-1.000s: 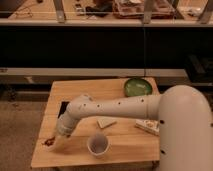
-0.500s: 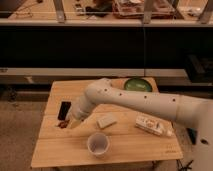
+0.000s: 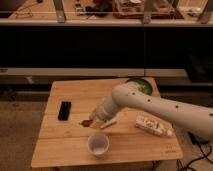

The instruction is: Place the pepper in the ceramic bowl

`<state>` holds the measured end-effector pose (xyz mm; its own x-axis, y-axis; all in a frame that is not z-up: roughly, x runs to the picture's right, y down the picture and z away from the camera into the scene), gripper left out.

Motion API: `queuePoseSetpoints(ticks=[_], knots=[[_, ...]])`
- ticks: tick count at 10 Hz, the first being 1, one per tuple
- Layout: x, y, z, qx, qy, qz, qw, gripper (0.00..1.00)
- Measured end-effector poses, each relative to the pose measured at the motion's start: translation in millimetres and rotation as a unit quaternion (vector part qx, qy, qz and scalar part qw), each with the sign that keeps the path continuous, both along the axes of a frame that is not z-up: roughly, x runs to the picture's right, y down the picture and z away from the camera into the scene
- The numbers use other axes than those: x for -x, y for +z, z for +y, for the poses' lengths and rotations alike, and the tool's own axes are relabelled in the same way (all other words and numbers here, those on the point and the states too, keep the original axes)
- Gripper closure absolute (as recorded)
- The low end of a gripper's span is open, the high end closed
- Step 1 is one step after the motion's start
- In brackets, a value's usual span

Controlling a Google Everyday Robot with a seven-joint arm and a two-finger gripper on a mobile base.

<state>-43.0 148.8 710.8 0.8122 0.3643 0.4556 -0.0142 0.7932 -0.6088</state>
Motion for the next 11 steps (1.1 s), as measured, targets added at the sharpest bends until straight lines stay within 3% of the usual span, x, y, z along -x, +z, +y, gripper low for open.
queuePoseSetpoints(ticks=[2,4,7,8,10,11], knots=[[-54.3,4.6,-6.0,-0.004,0.073,0.030,0.9969,1.00],[-101.7,4.2,-5.4,-0.010,0.122,0.056,0.9910,1.00],[-150.6,9.1,28.7,0.012,0.144,0.094,0.9850,1.00],[-172.4,9.7,41.7,0.019,0.155,0.116,0.9809,1.00],[-194.8,7.1,47.5,0.015,0.163,0.145,0.9758,1.00],[-193.7,7.8,47.9,0.016,0.162,0.144,0.9761,1.00]])
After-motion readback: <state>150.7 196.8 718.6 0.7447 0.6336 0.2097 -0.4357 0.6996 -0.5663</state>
